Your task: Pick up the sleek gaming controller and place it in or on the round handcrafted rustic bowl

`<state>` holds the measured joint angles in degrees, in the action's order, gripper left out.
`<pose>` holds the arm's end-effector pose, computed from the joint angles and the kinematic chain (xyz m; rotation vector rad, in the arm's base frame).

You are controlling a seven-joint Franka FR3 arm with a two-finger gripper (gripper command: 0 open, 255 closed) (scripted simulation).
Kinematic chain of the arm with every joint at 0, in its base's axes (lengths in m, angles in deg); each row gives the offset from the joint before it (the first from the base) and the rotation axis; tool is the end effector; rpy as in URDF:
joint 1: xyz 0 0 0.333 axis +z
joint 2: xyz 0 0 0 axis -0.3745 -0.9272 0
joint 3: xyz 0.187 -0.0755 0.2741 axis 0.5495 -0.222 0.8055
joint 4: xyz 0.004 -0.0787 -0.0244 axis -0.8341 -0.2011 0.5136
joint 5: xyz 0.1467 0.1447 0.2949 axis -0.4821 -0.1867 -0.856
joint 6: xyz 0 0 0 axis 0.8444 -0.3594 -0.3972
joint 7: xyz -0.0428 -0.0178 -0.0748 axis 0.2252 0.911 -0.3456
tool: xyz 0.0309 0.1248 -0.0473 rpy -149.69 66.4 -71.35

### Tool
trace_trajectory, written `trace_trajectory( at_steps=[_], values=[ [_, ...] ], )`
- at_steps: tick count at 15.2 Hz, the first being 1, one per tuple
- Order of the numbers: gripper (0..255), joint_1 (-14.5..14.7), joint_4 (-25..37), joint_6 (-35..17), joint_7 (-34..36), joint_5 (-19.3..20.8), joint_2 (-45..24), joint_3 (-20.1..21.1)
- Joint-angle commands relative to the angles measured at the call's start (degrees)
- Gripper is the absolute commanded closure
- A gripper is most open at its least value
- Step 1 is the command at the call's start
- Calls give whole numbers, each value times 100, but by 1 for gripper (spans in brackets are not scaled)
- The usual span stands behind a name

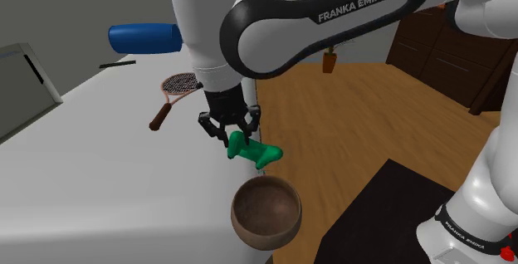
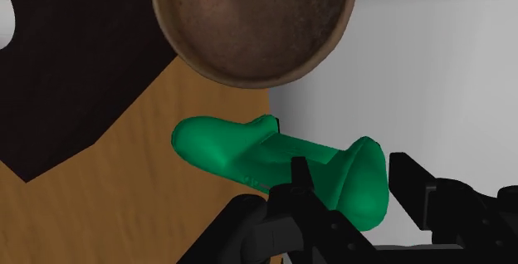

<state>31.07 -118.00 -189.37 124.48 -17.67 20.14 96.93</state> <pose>0.4575 0.3756 0.4728 2.8386 -0.9760 0.0658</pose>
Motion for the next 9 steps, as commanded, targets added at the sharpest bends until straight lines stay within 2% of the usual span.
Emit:
trace_trajectory(
  at_steps=[1, 9],
  values=[
    [255, 28, -224, -36, 112, -119, 209, 83],
    [255, 379, -970, -159, 834, -582, 881, 498]
  ],
)
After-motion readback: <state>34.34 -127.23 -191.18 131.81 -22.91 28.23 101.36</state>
